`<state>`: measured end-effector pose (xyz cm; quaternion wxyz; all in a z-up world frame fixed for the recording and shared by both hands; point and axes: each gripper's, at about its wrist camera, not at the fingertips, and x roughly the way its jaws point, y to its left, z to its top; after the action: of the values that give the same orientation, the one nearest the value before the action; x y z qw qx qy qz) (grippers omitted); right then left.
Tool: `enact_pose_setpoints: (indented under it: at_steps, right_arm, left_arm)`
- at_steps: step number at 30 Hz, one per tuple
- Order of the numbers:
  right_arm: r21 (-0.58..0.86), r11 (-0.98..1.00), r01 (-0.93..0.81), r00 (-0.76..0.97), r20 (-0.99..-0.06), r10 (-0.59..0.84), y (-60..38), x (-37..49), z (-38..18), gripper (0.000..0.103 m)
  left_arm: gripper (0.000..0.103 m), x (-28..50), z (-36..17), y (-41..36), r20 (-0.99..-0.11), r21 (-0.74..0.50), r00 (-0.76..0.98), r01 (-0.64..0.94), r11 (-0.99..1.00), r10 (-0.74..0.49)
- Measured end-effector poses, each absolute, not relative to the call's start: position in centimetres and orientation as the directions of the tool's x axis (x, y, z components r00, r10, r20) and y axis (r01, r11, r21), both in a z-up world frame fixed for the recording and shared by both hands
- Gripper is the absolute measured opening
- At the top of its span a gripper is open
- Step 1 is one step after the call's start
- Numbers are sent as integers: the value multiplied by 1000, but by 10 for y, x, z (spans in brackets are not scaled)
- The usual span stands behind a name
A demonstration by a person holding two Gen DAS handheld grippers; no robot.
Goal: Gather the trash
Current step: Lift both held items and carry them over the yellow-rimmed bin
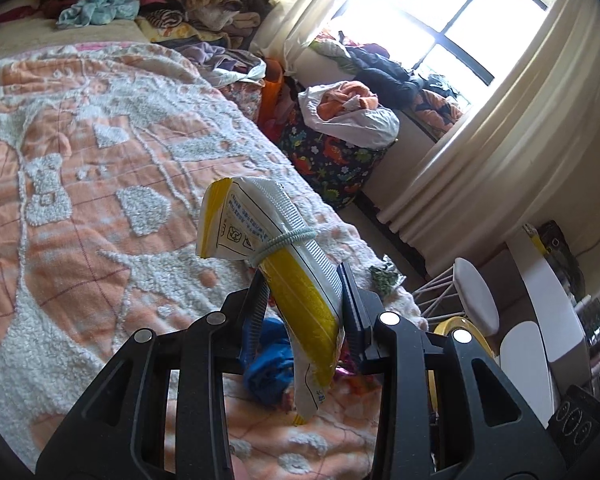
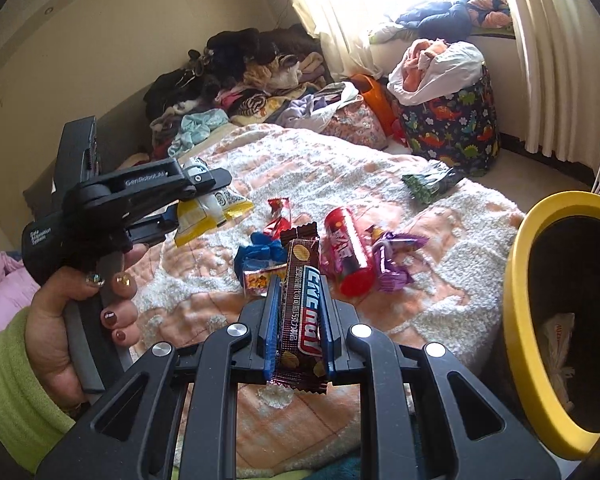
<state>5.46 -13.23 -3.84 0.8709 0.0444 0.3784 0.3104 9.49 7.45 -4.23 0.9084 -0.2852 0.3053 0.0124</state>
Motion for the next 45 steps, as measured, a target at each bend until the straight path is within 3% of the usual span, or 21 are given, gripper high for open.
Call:
enact_pose_setpoints:
  at_steps: [45]
  right_arm:
    - [304,883,-359,691,-550,470,-217,68,-3,17]
  left_arm:
    - [27,94,-23,-32,-553,-389,783,58,919,-283]
